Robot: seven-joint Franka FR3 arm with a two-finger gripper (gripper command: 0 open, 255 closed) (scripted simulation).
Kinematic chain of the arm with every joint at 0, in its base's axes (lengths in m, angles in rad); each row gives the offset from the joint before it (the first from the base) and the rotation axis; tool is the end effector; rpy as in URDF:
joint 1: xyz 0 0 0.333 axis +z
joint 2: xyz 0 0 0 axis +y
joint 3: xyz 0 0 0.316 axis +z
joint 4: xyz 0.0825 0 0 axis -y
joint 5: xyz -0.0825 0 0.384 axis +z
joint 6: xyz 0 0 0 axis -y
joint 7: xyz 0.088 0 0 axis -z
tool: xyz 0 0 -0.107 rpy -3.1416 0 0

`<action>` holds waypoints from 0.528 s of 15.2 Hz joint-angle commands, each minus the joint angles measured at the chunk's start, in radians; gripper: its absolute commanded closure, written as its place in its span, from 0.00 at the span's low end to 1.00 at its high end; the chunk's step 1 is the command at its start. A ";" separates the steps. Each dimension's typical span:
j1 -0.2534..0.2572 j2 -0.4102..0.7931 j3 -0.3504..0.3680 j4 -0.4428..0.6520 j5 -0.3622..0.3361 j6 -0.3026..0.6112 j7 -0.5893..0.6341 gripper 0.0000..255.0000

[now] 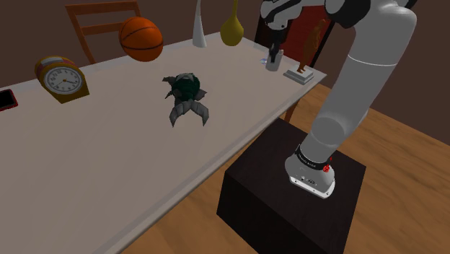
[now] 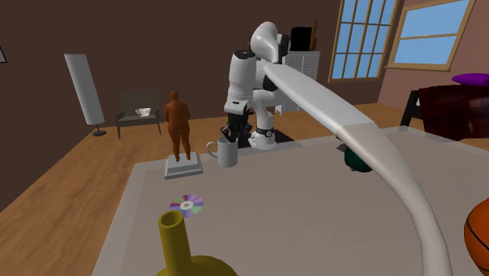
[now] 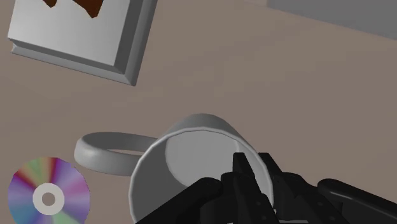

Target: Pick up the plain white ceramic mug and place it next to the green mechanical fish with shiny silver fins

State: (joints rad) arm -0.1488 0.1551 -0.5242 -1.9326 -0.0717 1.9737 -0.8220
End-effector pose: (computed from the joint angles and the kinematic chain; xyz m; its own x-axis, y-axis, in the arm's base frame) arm 0.4553 -0.3573 0.4103 0.9699 0.1762 -0.1679 0.1829 -0.9828 0.0249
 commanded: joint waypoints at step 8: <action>0.006 -0.040 -0.002 0.078 -0.018 -0.114 0.001 1.00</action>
State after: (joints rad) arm -0.1442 0.1230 -0.5260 -1.8609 -0.0855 1.8734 -0.8220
